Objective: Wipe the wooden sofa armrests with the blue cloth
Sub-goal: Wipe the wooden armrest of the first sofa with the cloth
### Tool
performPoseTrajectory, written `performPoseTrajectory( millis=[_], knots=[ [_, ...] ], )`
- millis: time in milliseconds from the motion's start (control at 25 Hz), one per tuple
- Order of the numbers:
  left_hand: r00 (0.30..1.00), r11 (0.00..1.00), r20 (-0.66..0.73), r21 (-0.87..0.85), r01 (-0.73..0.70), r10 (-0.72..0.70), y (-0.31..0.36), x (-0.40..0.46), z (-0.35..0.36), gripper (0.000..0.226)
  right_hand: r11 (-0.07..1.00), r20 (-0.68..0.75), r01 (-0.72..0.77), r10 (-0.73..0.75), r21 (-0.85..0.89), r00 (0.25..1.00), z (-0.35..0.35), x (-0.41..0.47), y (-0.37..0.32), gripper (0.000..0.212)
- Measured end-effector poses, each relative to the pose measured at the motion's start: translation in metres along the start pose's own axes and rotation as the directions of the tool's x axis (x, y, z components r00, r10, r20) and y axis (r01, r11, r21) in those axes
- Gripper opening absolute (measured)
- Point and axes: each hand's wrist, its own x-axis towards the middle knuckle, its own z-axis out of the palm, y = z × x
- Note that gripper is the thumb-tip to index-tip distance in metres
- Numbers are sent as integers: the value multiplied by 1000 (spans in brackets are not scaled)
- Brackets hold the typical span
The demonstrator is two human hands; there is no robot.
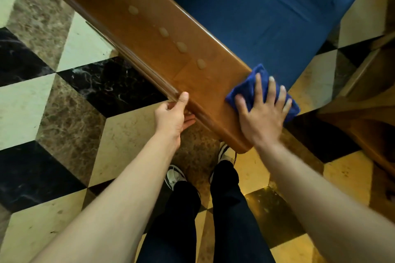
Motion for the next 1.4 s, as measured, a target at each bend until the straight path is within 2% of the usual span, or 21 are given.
performPoseTrajectory(
  millis=[160, 320, 480, 600, 680, 760, 840, 920, 1000, 1080, 1200, 1280, 1400],
  knots=[
    [995, 987, -48, -144, 76, -84, 3, 4, -1, 52, 969, 42, 207, -203, -136, 978, 27, -64, -17, 91],
    [997, 987, -65, -158, 34, -45, 14, 13, 0, 57, 884, 63, 416, -412, -214, 909, 34, -31, -53, 97],
    [994, 989, -112, -150, -3, -14, 26, 16, 1, 65, 847, 73, 490, -486, -207, 871, 42, 14, -117, 100],
    [984, 986, -174, -153, -59, 32, 26, 19, 1, 61, 837, 68, 509, -506, -200, 860, 50, 35, -153, 97],
    [983, 987, -171, -129, -92, 69, 26, 17, 5, 61, 813, 68, 558, -555, -165, 829, 46, 29, -145, 93],
    [982, 992, -184, -106, -68, 47, 23, 6, 12, 66, 785, 63, 598, -596, -164, 800, 38, 8, -107, 93],
    [976, 994, -218, -105, -35, 11, 23, -3, 25, 67, 800, 68, 578, -575, -161, 815, 28, -18, -60, 93],
    [970, 991, -240, -137, -3, -31, 22, -8, 37, 67, 860, 91, 481, -473, -168, 877, 17, -24, -31, 95],
    [948, 977, -303, -213, 32, -97, 19, -6, 46, 66, 929, 116, 343, -329, -141, 937, 10, 2, -40, 100],
    [909, 961, -380, -267, 68, -170, 20, -1, 55, 61, 963, 122, 248, -234, -110, 964, 6, 42, -72, 101],
    [860, 933, -437, -340, 114, -264, 29, 12, 69, 60, 967, 131, 247, -237, -64, 963, 9, 96, -125, 103],
    [803, 929, -521, -354, 108, -292, 34, 24, 73, 60, 954, 116, 293, -285, -59, 951, 16, 132, -164, 103],
    [745, 967, -629, -238, 88, -223, 41, 40, 69, 50, 930, 148, 360, -368, 76, 918, 20, 177, -225, 104]
  ],
)
